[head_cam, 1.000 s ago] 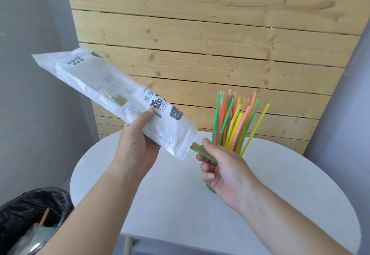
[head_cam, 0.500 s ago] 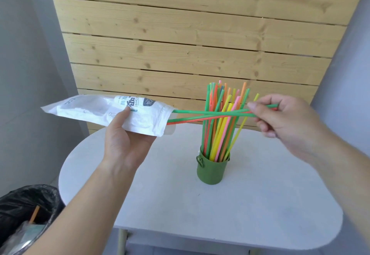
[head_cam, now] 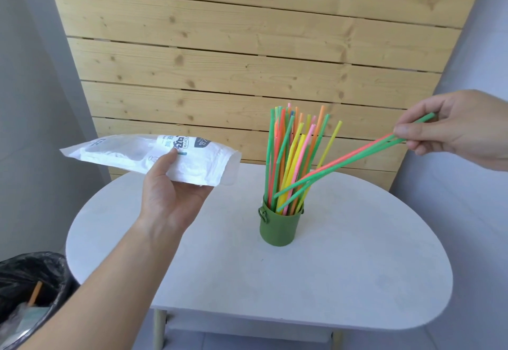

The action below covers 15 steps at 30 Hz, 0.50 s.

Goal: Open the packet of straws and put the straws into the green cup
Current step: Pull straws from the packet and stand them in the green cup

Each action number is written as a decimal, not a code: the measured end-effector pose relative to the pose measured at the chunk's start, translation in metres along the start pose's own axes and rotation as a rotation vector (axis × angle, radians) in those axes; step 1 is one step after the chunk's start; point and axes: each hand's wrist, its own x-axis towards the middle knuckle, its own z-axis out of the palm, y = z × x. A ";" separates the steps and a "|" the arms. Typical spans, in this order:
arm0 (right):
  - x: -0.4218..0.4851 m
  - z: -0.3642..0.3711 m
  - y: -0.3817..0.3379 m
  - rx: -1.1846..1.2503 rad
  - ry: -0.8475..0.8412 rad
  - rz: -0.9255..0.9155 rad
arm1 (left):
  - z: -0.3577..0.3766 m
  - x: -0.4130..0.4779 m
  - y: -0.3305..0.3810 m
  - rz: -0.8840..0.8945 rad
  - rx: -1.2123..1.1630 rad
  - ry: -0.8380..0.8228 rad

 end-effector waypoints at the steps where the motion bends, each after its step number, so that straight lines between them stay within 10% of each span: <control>1: 0.002 0.001 -0.001 -0.024 0.002 0.002 | 0.000 0.000 -0.001 0.000 0.004 -0.001; 15: 0.026 0.036 -0.042 -0.460 0.004 -0.058 | 0.005 -0.006 -0.002 -0.025 0.043 -0.018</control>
